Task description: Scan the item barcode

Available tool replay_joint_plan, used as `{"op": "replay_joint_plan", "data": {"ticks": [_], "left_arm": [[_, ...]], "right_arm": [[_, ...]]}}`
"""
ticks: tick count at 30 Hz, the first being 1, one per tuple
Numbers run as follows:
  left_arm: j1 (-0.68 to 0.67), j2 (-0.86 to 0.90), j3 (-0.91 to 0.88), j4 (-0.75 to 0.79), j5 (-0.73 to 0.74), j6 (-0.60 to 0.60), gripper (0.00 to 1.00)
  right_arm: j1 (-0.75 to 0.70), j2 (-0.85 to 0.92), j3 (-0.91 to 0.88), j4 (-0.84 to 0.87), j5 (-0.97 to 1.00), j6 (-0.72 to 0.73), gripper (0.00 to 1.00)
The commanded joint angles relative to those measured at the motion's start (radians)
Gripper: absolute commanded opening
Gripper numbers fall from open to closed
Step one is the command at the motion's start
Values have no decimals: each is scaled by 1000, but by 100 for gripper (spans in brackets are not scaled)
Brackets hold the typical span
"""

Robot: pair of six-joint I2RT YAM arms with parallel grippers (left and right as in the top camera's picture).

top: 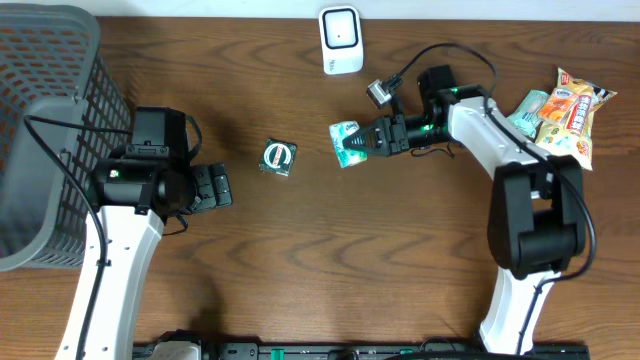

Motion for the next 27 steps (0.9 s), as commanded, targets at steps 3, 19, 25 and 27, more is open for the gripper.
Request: {"op": "replay_joint_plan", "data": {"ticks": [3, 19, 25, 27], "left_arm": [[-3, 3, -5, -2, -5, -9, 97], [-3, 3, -5, -2, -5, -9, 98], [-3, 3, -5, -2, -5, -9, 98], [-3, 3, -5, -2, -5, -9, 98]], "right_arm": [[-5, -106, 0, 5, -36, -24, 1], [-4, -128, 0, 27, -11, -45, 1], [19, -128, 0, -21, 314, -39, 1], [41, -128, -6, -31, 534, 24, 1]]}}
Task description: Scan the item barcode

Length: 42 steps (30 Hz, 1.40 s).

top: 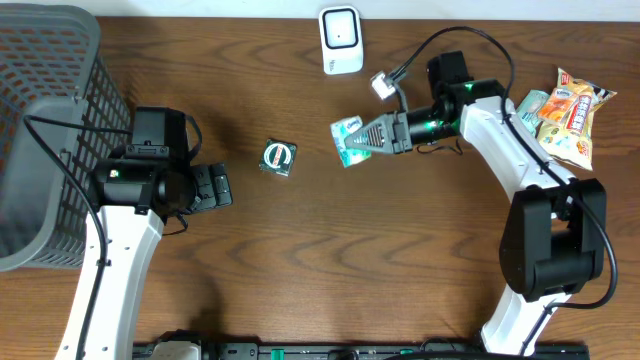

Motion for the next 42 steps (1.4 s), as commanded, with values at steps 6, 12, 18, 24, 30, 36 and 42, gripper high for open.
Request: {"op": "replay_joint_plan", "data": {"ticks": [6, 12, 18, 24, 30, 36, 42], "left_arm": [[-3, 3, -5, -2, -6, -9, 98], [-3, 3, -5, -2, -5, -9, 98], [-3, 3, -5, -2, -6, -9, 98], [-3, 3, -5, -2, -6, -9, 98], [-3, 3, -5, -2, -5, -9, 98], [-3, 3, -5, -2, -6, -9, 98], [-3, 3, -5, -2, -6, -9, 98]], "right_arm": [[128, 0, -41, 0, 833, 247, 1], [219, 55, -90, 76, 956, 293, 8], [241, 114, -106, 98, 993, 334, 22], [217, 109, -73, 36, 997, 333, 45], [180, 109, 18, -82, 996, 333, 47], [177, 109, 38, -96, 996, 324, 52], [178, 110, 38, -99, 994, 311, 46]]}}
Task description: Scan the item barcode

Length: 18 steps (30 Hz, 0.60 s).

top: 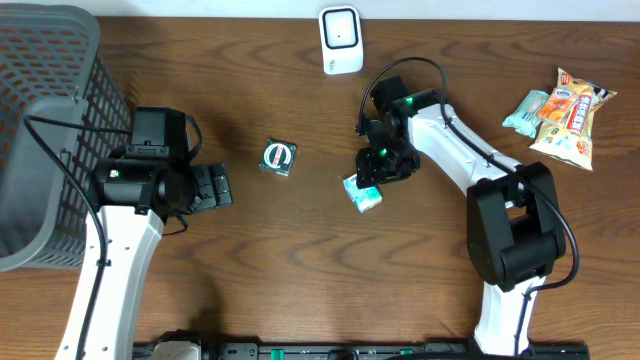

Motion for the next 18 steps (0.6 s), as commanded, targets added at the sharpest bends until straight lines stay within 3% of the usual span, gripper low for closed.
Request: {"op": "replay_joint_plan", "data": {"ticks": [1, 18], "left_arm": [[-3, 3, -5, -2, -6, -9, 98], [-3, 3, -5, -2, -6, -9, 98]], "right_arm": [[0, 1, 14, -4, 0, -9, 46], [16, 2, -89, 76, 8, -9, 35]]}}
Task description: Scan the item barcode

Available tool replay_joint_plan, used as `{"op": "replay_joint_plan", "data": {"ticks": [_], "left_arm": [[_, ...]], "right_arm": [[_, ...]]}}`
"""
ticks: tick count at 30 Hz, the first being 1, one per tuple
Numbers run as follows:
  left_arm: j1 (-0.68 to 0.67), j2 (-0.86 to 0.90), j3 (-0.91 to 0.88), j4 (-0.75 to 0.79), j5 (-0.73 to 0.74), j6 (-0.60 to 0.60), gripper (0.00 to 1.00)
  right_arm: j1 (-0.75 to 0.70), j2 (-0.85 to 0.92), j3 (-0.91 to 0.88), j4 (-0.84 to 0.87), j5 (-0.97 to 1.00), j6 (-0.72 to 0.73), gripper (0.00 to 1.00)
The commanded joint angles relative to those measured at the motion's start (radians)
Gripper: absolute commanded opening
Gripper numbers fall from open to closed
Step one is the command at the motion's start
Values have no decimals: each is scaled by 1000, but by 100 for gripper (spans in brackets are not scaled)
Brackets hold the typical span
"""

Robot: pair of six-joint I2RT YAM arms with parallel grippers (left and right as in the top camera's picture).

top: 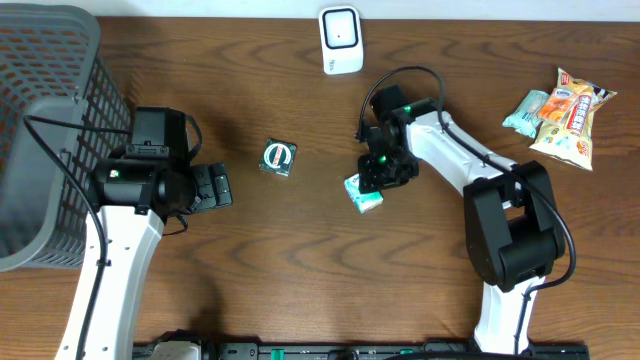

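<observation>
A small teal packet (364, 194) is at mid-table, in the fingers of my right gripper (370, 186), which is shut on it and points down and to the left. The white barcode scanner (340, 40) stands at the table's far edge, well beyond the packet. A small dark square item with a round green-white label (278, 158) lies left of the packet. My left gripper (214, 187) rests at the left, its fingers close together and holding nothing.
A grey mesh basket (40, 120) fills the far left. Snack bags (562, 108) lie at the far right. The right arm (450, 150) stretches from the right across mid-table.
My right gripper and the teal packet have shifted very slightly; the wrist has turned a little. The left arm, the scanner and the small dark item stay where they were.
My right gripper first held the teal packet left of its wrist, below the scanner. About a second later it held it there still, lifted a little. Then the packet had come down toward mid-table under the turned wrist, and it stays there now.
</observation>
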Motion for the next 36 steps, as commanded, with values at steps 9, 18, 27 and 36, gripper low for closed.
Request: {"op": "replay_joint_plan", "data": {"ticks": [9, 18, 27, 36], "left_arm": [[-3, 3, -5, -2, -6, -9, 98], [-3, 3, -5, -2, -6, -9, 98], [-3, 3, -5, -2, -5, -9, 97], [-3, 3, -5, -2, -5, -9, 98]], "right_arm": [[10, 2, -56, 34, -2, -3, 8], [-56, 1, -43, 35, -304, -97, 1], [-220, 1, -40, 1, -897, -339, 1], [-259, 1, -40, -10, -1146, -438, 1]]}}
